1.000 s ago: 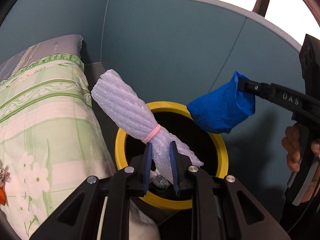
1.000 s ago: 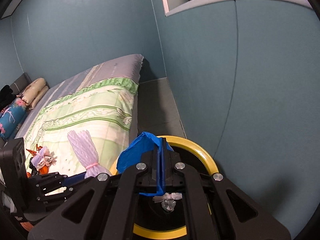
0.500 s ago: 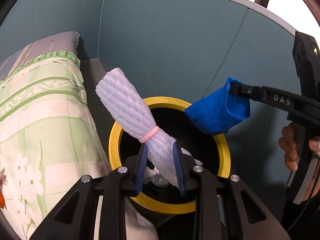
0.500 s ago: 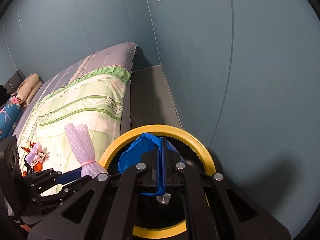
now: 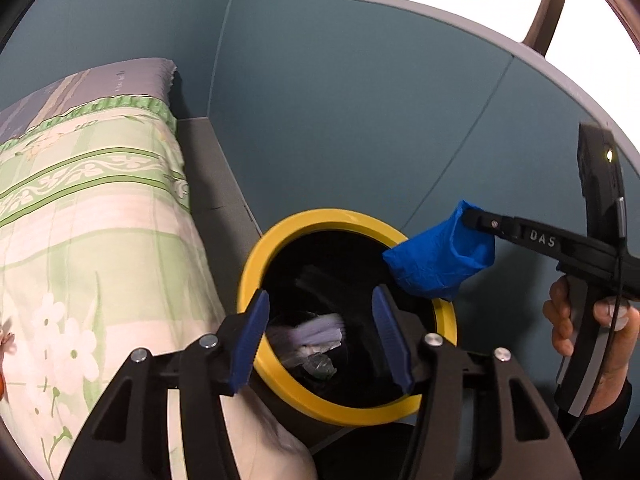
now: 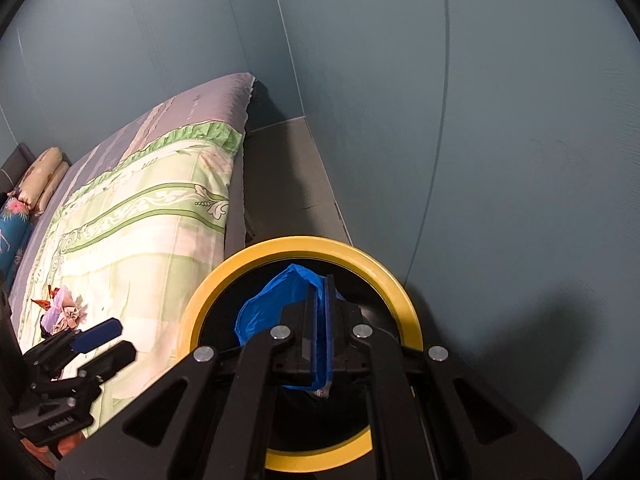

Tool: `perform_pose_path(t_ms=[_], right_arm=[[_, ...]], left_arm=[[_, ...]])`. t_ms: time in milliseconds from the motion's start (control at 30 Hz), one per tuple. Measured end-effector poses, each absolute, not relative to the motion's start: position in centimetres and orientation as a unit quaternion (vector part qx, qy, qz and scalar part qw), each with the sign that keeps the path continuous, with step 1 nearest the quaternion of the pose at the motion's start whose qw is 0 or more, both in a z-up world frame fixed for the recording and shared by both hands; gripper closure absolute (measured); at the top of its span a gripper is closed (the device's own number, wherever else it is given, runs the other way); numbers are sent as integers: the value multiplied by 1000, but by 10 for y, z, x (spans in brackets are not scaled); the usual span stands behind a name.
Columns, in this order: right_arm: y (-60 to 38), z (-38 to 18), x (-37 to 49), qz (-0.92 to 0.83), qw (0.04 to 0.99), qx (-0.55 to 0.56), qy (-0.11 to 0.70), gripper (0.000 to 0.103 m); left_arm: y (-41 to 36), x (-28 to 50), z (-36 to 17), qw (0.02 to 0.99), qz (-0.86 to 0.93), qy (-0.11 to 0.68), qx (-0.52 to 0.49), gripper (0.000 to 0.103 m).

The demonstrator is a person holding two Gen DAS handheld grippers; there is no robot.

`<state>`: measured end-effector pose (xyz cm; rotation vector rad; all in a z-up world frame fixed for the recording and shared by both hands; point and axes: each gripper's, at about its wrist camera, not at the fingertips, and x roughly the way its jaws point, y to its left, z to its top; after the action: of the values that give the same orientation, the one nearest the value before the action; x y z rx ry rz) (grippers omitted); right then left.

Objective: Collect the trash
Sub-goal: 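Open the left tool over the bin while the right tool opens to drop the blue cloth, then move both tools back to the pile near the orange peel and black bags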

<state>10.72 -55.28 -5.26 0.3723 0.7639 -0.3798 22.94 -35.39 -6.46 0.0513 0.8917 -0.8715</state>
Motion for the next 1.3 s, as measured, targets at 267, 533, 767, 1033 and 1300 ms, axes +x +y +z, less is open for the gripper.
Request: perform_pose_path(t_ms=[267, 533, 767, 1033, 1300], right_arm=[[-551, -50, 107, -193, 888, 182, 375, 85], [-533, -32, 109, -191, 898, 172, 358, 50], [-498, -9, 115, -160, 917, 150, 334, 50], [-429, 27, 128, -87, 950, 108, 281, 48], [-341, 45, 147, 1, 966, 57, 252, 46]], left_arm=[[-307, 240, -38, 833, -385, 397, -4, 52], [-245, 251, -8, 858, -352, 373, -22, 52], [-177, 258, 15, 885, -304, 349, -36, 52], [-74, 253, 32, 919, -224, 322, -49, 48], [22, 239, 24, 935, -141, 319, -65, 43]])
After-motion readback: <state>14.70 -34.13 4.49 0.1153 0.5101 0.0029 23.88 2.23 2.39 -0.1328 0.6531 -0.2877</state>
